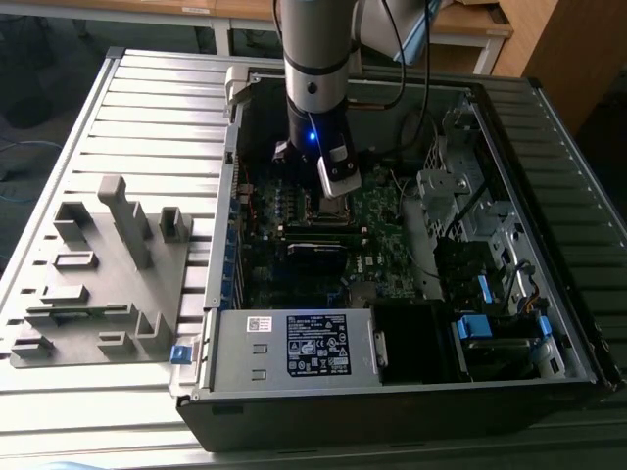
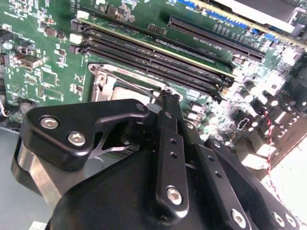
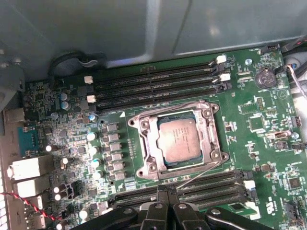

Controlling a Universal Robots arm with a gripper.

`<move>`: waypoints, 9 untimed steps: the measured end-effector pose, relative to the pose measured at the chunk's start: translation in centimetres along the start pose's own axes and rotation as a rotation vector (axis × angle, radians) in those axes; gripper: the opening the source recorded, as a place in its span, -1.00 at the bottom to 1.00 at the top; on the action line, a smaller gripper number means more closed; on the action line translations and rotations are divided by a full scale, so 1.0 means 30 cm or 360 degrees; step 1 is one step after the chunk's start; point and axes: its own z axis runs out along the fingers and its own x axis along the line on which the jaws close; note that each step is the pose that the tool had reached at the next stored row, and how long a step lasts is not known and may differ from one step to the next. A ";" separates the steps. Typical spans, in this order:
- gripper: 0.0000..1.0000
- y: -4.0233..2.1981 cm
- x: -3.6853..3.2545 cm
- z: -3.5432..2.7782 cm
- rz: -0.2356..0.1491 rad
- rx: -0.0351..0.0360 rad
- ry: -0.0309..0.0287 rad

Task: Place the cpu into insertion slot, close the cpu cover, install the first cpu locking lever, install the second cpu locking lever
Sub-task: 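Install the second cpu locking lever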

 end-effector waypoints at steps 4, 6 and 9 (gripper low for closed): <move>-0.79 -0.002 0.002 0.021 0.0000 0.0000 0.00002; -0.79 -0.004 0.004 0.033 0.0000 0.0000 0.00000; -0.79 -0.006 0.008 0.051 0.0000 0.0000 0.00001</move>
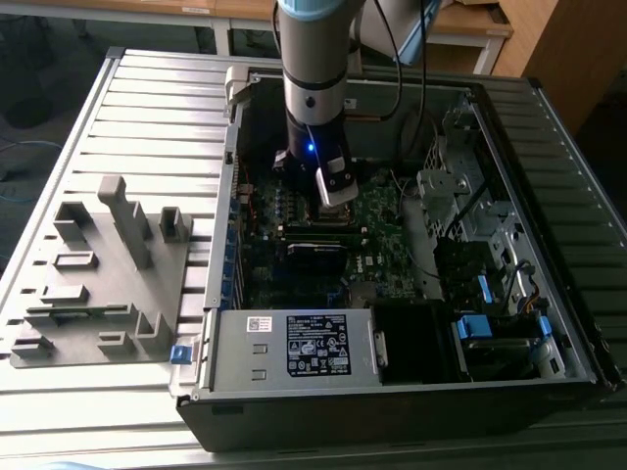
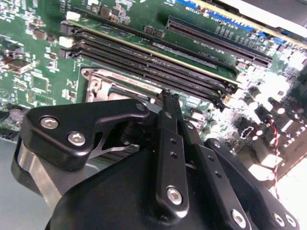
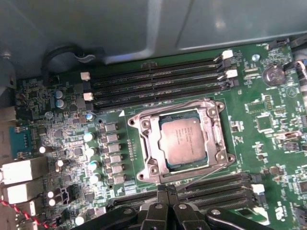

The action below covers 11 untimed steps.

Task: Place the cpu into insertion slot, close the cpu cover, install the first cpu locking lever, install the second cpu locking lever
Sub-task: 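Install the second cpu locking lever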

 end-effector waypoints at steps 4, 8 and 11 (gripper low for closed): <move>-0.79 -0.006 0.018 0.019 0.0000 0.0000 -0.00002; -0.79 -0.009 0.026 0.028 0.0000 0.0000 -0.00005; -0.79 -0.009 0.027 0.036 0.0000 0.0000 -0.00005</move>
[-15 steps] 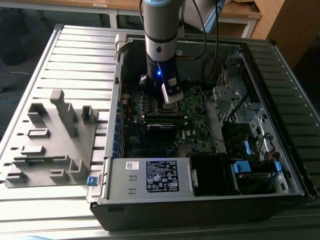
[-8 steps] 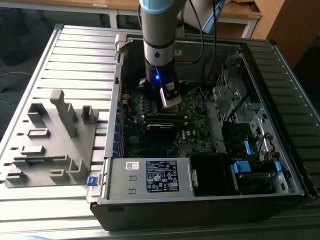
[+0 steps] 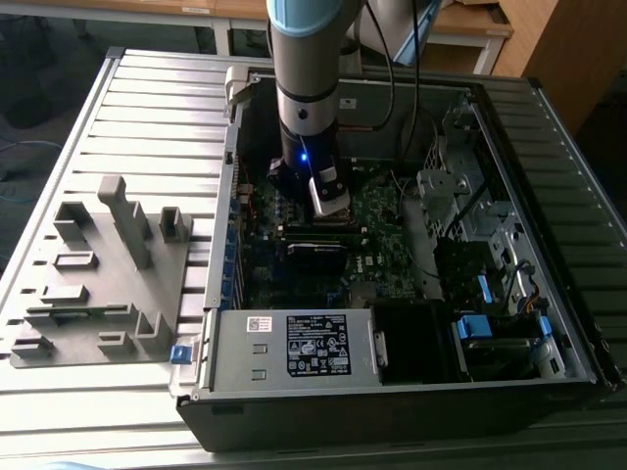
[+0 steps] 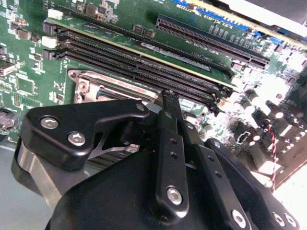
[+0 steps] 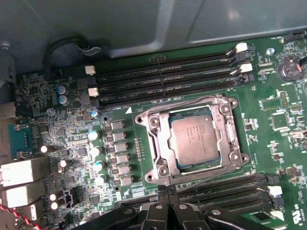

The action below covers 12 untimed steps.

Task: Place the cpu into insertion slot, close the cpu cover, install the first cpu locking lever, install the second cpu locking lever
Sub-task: 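Install the second cpu locking lever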

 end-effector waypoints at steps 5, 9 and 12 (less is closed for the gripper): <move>-0.79 -0.002 0.006 0.010 0.0000 -0.0002 0.00002; -0.79 -0.004 0.013 0.014 0.0001 -0.0013 0.00018; -0.79 -0.005 0.018 0.015 0.0003 -0.0028 0.00043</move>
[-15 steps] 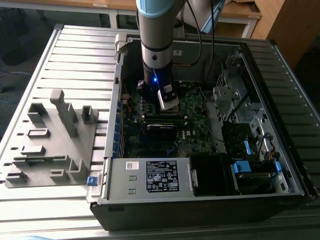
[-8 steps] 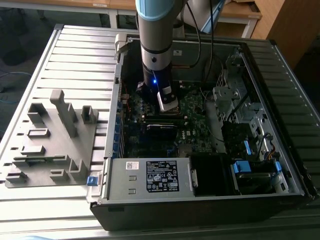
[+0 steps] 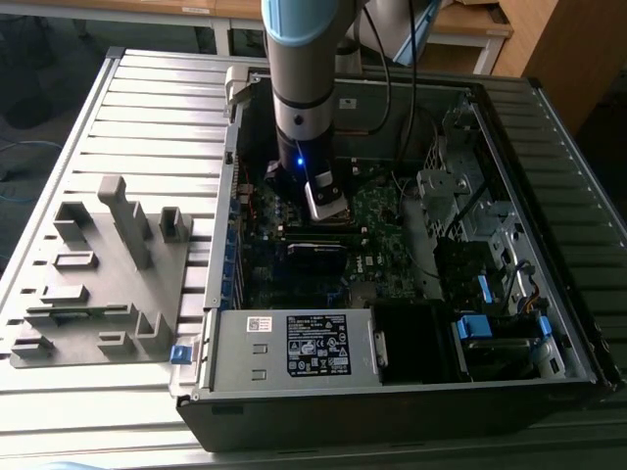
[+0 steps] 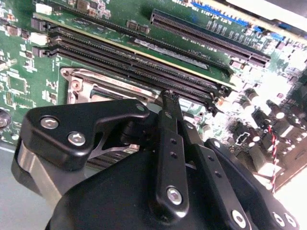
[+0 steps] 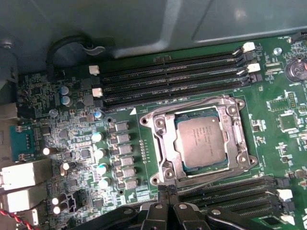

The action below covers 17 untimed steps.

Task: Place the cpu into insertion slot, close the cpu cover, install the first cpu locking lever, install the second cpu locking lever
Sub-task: 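Install the second cpu locking lever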

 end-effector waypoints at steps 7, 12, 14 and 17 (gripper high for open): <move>-0.79 -0.002 0.007 0.010 0.0001 -0.0009 0.00008; -0.79 -0.003 0.010 0.016 0.0002 -0.0021 0.00028; -0.79 -0.004 0.011 0.017 0.0003 -0.0030 0.00046; -0.79 -0.004 0.014 0.018 0.0004 -0.0049 0.00082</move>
